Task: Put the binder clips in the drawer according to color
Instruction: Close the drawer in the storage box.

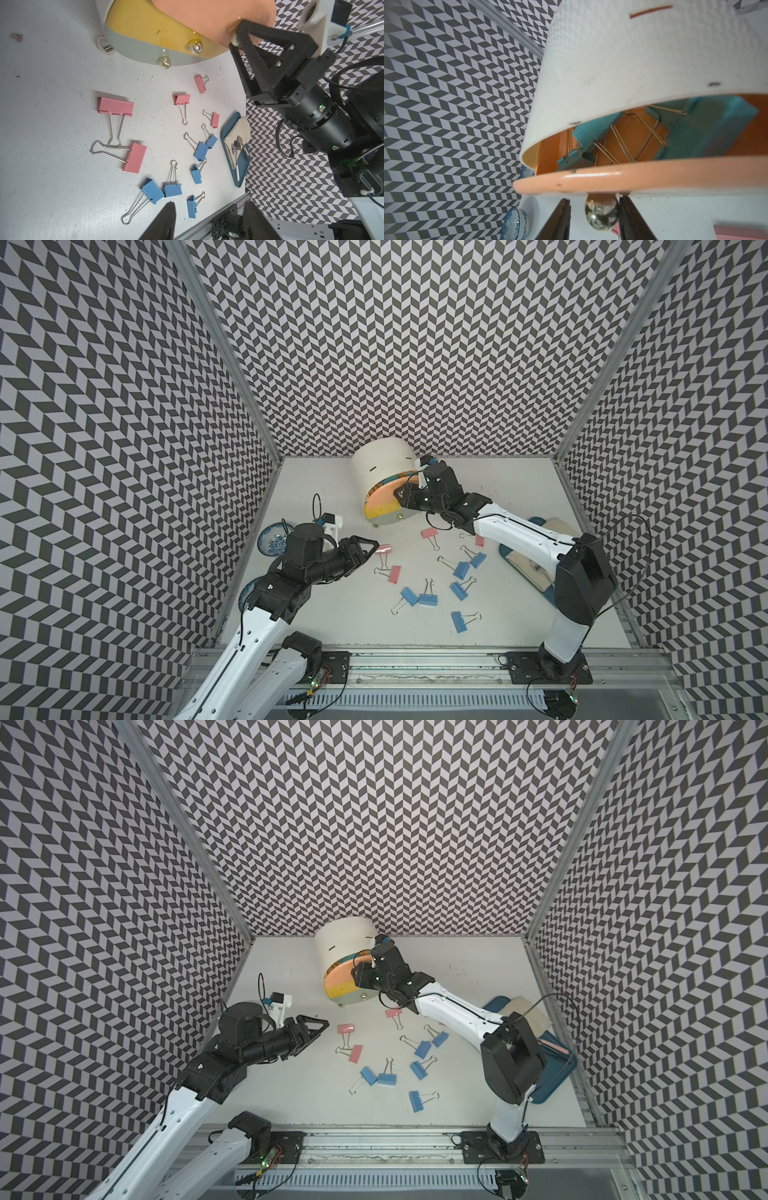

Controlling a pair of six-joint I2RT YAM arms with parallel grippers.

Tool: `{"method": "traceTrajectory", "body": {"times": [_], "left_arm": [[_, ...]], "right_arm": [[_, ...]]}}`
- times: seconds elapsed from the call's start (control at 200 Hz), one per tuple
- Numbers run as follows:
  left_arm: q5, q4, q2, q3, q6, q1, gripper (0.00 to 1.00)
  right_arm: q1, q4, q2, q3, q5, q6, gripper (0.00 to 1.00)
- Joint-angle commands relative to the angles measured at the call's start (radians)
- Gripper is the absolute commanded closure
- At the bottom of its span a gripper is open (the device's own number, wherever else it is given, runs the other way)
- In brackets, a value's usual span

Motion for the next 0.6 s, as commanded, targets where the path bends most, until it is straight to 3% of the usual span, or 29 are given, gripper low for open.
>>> {"method": "traceTrajectory", "body": {"times": [0.0, 0.596], "left_arm": [[0.001, -0.016, -0.013, 0.037, 0.022, 0.004, 0.44], [0.025, -0.043, -0.014, 0.042, 0.051, 0.039, 0.43]], "right_arm": [[-0.002, 0.08, 0.025, 0.028, 0.031, 0.034, 0.58], [-0.002, 0.15, 0.072, 0.03, 0.029, 0.141, 0.57]]}}
